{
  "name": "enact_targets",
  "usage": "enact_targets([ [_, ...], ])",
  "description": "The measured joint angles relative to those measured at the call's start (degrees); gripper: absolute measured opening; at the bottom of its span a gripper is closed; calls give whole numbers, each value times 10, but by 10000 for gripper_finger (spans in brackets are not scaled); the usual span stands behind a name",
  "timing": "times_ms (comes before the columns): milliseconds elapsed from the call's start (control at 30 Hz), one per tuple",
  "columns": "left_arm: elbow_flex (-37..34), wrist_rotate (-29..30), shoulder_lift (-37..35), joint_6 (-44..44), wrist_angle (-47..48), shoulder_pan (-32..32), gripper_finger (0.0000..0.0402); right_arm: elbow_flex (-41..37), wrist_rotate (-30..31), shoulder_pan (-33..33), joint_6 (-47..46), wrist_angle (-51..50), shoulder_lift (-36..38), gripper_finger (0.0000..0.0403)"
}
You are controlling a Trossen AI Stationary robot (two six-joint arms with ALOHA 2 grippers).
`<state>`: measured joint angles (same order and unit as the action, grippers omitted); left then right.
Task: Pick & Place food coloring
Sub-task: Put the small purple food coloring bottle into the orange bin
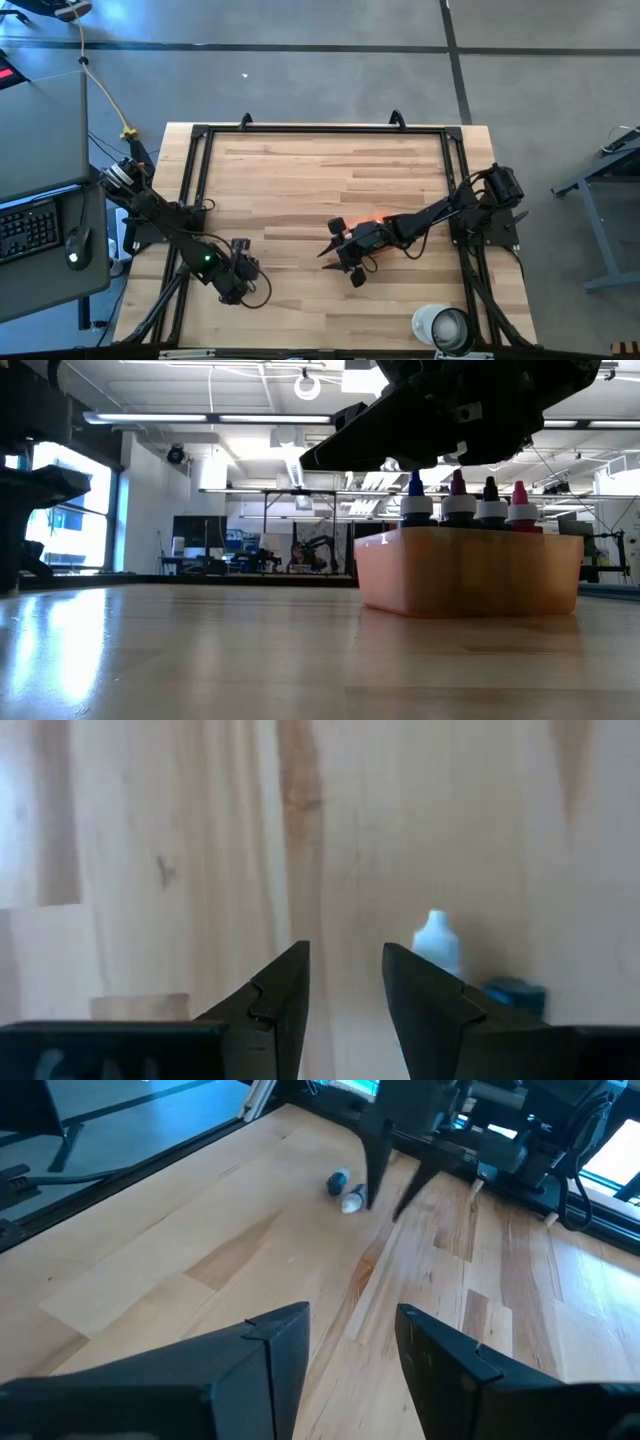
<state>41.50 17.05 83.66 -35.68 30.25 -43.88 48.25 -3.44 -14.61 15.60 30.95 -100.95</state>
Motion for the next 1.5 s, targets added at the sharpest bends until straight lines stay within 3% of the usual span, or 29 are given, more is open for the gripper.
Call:
enact_targets([
  [67,0,30,0,1,8,0,126,0,0,0,1,2,0,143],
  [233,0,178,0,-2,8,1,126,0,0,0,1,2,0,143],
  [300,7,183,0,-6,14,1,126,0,0,0,0,2,0,143],
  [433,39,77,0,-33,17,27,126,0,0,0,0,2,0,143],
  [667,103,-134,-1,-221,36,84,126,0,0,0,0,2,0,143],
  [1000,102,-198,61,-232,53,51,126,0,0,0,-1,-7,0,143],
  [1167,102,-186,100,-231,58,41,126,0,0,0,0,-12,0,143],
  [1500,104,-143,110,-200,61,40,126,0,0,0,4,-14,0,143],
])
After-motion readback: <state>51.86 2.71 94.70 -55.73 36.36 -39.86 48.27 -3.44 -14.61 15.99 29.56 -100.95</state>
